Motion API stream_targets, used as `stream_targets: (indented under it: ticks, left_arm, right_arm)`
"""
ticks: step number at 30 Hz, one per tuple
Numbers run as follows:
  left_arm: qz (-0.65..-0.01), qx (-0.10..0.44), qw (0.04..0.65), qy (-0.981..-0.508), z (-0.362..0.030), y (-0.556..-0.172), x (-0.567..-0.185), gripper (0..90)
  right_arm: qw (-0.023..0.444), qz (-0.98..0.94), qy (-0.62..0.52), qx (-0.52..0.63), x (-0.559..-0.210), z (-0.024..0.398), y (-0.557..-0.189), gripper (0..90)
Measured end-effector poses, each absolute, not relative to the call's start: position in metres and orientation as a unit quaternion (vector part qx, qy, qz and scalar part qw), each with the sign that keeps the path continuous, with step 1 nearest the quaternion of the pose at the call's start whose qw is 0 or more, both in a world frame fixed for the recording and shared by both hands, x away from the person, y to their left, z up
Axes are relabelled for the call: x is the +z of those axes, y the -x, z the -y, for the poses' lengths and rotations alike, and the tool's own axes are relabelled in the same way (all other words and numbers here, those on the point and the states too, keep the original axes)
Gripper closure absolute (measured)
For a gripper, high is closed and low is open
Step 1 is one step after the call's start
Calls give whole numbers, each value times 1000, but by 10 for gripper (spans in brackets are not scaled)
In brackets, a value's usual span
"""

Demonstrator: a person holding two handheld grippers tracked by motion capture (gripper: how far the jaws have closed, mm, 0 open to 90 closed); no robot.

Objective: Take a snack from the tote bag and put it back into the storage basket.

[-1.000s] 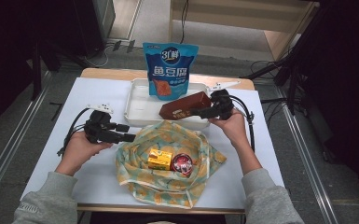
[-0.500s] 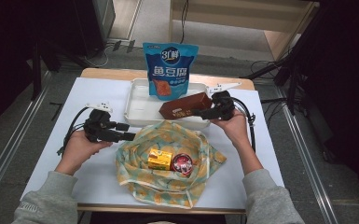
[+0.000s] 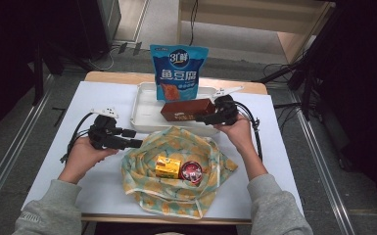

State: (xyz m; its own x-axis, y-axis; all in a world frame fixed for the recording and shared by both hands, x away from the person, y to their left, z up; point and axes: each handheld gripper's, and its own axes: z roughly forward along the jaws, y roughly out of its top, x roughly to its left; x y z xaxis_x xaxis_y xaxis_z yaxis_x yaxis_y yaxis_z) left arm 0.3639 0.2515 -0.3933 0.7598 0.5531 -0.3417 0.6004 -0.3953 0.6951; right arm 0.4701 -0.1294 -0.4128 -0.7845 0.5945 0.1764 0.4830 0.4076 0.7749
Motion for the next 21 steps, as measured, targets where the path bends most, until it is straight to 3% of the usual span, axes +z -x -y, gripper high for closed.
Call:
stream_targets:
  ticks: [8,21]
  left_arm:
    - [-342,-26,426,-837,-251,-363,-393,399]
    - [-344,-26,427,-836,-252,-363,-394,400]
  right_arm:
    - [54,-837,-328,435,-419,120,-476,255]
    - [54,-841,-330,425,-431,110,-481,255]
